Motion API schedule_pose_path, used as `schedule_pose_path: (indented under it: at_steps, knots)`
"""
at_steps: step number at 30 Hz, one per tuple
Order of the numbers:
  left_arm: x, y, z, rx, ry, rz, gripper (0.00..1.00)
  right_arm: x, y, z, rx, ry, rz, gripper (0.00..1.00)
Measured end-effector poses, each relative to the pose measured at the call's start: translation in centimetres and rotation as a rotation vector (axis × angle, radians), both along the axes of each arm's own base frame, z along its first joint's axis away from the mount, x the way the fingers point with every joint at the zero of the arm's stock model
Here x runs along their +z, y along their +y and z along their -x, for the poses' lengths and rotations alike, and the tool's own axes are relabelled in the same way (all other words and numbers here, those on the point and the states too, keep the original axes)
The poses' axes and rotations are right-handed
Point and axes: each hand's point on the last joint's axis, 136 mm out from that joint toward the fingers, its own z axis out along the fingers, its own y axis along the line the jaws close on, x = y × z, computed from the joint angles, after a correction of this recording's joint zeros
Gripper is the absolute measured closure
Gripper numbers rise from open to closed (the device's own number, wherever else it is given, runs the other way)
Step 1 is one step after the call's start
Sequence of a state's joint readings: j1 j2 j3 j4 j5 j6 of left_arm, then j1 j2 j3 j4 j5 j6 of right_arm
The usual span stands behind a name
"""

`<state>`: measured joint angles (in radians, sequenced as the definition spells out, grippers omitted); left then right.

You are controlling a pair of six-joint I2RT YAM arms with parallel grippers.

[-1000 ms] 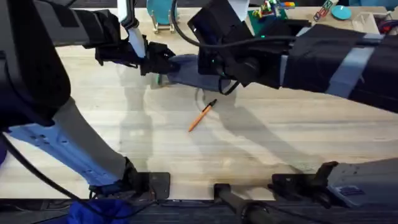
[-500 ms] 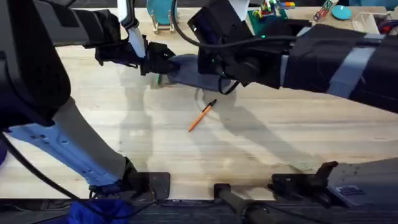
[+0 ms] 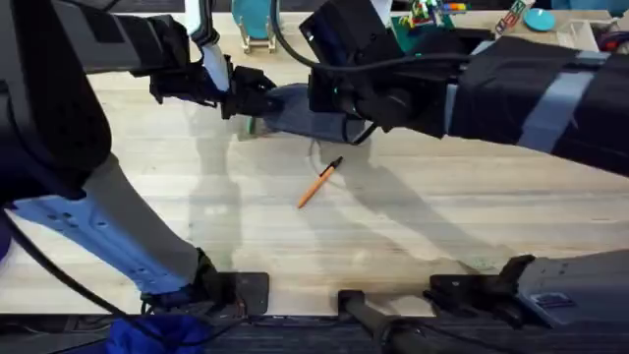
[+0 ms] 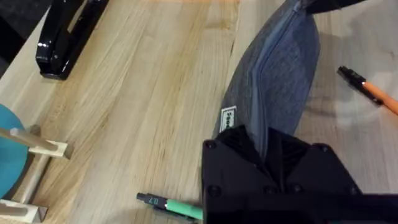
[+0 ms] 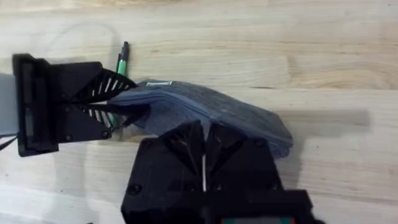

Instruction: Unzip the bag, pick up the pens from the table one at a time and place them inside, then zip the bag closed.

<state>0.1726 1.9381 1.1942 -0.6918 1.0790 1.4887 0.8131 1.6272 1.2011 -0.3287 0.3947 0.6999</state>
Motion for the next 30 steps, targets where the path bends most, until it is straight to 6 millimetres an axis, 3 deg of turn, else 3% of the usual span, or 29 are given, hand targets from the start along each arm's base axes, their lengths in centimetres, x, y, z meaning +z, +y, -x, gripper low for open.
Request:
schedule_pose_path:
  at_steps: [18,30]
  knots:
    - [0.0,0.0,0.0,0.000,0.003,0.001,0.959,-1.2,1.3,0.2,0.070,0.034,-0.010,0.968]
    - [0.0,0.0,0.1,0.000,0.004,0.001,0.959,-1.9,4.1,-0.4,0.125,0.011,-0.068,0.968]
